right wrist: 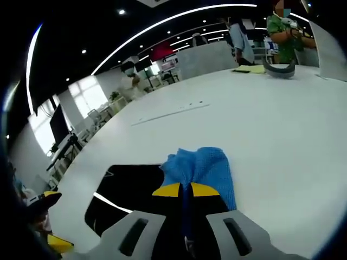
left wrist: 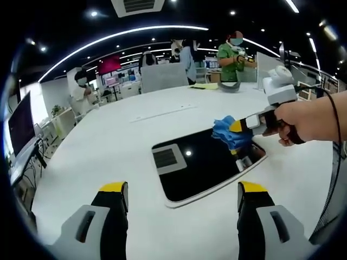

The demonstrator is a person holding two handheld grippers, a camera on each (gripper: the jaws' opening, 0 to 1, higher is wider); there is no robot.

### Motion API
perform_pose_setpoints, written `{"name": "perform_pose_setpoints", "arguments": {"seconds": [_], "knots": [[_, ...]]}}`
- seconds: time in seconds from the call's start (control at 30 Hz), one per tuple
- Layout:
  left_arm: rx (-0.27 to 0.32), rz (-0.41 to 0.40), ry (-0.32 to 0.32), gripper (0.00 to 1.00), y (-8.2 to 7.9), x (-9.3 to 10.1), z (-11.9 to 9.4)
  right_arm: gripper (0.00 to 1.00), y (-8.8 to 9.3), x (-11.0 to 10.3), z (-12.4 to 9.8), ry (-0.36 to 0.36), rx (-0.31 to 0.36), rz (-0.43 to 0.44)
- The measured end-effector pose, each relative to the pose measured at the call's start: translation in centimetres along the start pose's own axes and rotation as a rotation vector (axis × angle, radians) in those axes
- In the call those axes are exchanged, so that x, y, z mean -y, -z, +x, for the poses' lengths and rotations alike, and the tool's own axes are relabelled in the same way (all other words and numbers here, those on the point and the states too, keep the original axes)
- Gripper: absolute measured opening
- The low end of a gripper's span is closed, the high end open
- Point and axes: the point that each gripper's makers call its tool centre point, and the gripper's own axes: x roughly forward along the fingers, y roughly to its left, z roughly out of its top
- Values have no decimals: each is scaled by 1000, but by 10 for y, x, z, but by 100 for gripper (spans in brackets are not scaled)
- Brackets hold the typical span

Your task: Wipe the mirror surface with the cleaning cloth until all visible marks leave the cleaned area.

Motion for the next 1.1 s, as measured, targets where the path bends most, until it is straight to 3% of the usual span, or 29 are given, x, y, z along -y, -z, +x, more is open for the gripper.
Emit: {"name": "perform_pose_setpoints", "arguments": {"seconds": [0.57,1.1], "knots": [[16,0,-3,83,-4,-2,-3,1,10,-3,-13,7,3,-15],[24,-5,-7,83,-6,-4,-4,1,9,-3,-11,13,1,-29]]}}
